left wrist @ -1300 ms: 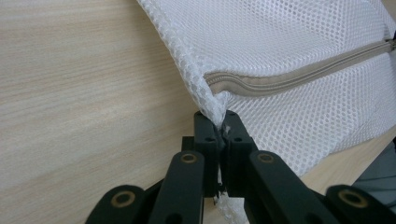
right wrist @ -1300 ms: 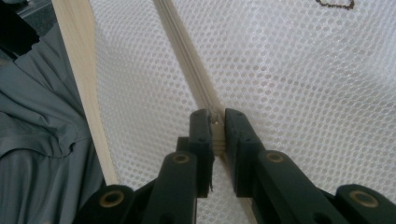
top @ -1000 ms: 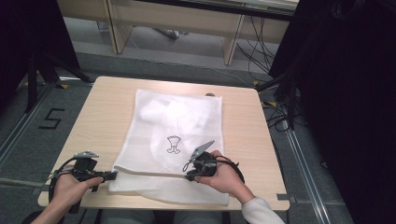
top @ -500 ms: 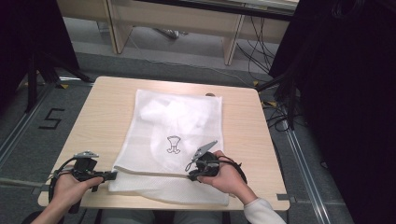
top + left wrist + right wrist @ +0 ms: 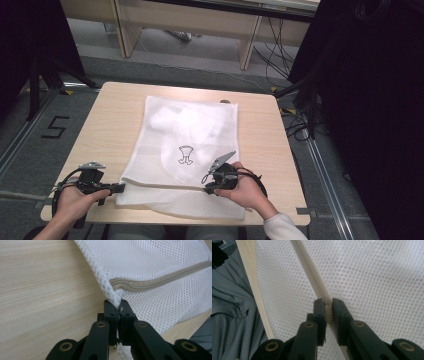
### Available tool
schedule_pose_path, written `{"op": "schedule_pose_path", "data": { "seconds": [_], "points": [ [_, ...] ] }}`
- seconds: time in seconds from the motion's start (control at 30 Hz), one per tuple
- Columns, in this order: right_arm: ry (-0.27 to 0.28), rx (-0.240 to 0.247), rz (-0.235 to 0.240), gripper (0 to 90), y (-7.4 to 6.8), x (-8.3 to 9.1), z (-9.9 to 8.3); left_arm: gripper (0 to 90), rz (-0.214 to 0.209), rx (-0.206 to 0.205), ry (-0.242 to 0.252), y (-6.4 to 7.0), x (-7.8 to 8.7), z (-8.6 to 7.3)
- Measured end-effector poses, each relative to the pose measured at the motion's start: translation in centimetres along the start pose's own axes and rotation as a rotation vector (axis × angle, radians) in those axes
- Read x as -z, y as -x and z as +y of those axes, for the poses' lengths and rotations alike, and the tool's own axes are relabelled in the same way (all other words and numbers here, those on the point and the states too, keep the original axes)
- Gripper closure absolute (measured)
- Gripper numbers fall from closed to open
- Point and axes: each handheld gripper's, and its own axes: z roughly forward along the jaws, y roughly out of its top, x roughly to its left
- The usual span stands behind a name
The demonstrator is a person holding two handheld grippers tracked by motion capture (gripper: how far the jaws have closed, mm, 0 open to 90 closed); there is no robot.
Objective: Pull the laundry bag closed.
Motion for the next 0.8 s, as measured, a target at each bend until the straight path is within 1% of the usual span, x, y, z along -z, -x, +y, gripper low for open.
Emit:
{"op": "schedule_pose_path", "data": {
  "seconds": [0.03, 0.07, 0.1, 0.13, 0.17, 0.2, 0.23, 0.27, 0.3, 0.33, 0.37, 0.4, 0.47, 0.5, 0.53, 0.7, 0.73, 0.77, 0.8],
  "points": [
    [0.001, -0.004, -0.002, 82.6, -0.02, 0.05, -0.04, 86.3, -0.003, -0.022, -0.015, -0.12, 0.13, 0.01],
    [0.0, 0.006, 0.001, 82.6, 0.09, 0.04, -0.07, 86.3, -0.001, -0.004, 0.0, -0.01, 0.01, -0.01],
    [0.0, 0.004, 0.0, 82.6, 0.09, 0.1, -0.12, 86.3, -0.002, 0.002, -0.003, -0.03, 0.0, 0.01],
    [0.004, 0.0, -0.001, 82.6, 0.1, 0.12, -0.19, 86.3, 0.001, -0.001, -0.003, -0.01, 0.01, 0.01],
    [-0.003, -0.004, -0.006, 82.6, 0.06, 0.23, -0.24, 86.3, 0.001, -0.001, -0.004, -0.02, 0.01, 0.01],
    [0.001, 0.004, 0.0, 82.6, 0.17, 0.19, -0.28, 86.3, 0.0, -0.003, -0.006, -0.03, 0.02, 0.02],
    [-0.005, -0.005, -0.008, 82.6, 0.1, 0.25, -0.32, 86.3, 0.0, 0.0, -0.004, -0.03, 0.0, 0.02],
    [0.002, 0.001, 0.001, 82.6, 0.2, 0.21, -0.35, 86.3, 0.0, 0.0, -0.004, -0.03, 0.0, 0.01],
    [0.004, -0.007, -0.005, 82.6, 0.13, 0.26, -0.38, 86.3, -0.002, 0.0, -0.004, -0.01, 0.01, 0.02],
    [-0.004, -0.025, -0.004, 82.6, 0.01, 0.35, -0.39, 86.3, -0.006, -0.025, -0.025, -0.17, 0.18, 0.05],
    [0.004, -0.006, -0.007, 82.6, 0.11, 0.3, -0.38, 86.3, -0.004, -0.002, -0.006, -0.03, 0.02, 0.01],
    [0.004, -0.007, -0.006, 82.6, 0.1, 0.31, -0.38, 86.3, -0.001, 0.001, -0.001, -0.02, -0.01, 0.0],
    [0.001, -0.001, 0.001, 82.6, 0.24, 0.24, -0.43, 86.3, -0.001, 0.0, 0.0, -0.04, -0.01, 0.0],
    [-0.003, -0.013, -0.008, 82.6, 0.21, 0.29, -0.51, 86.3, -0.007, -0.014, -0.013, -0.11, 0.11, 0.02],
    [-0.005, -0.014, -0.003, 82.6, 0.3, 0.33, -0.58, 86.3, -0.009, -0.025, -0.027, -0.22, 0.19, 0.05],
    [-0.003, -0.013, -0.003, 82.6, 0.41, 0.47, -0.81, 86.3, -0.007, -0.023, -0.024, -0.18, 0.18, 0.05],
    [-0.003, -0.017, -0.007, 82.6, 0.36, 0.56, -0.84, 86.3, -0.003, -0.013, -0.012, -0.09, 0.1, 0.02],
    [-0.011, -0.036, -0.007, 82.6, 0.22, 0.62, -0.88, 86.3, -0.003, -0.023, -0.021, -0.17, 0.16, 0.03],
    [-0.01, -0.033, -0.013, 82.6, 0.26, 0.65, -0.9, 86.3, -0.007, -0.022, -0.025, -0.2, 0.18, 0.05]
  ]
}}
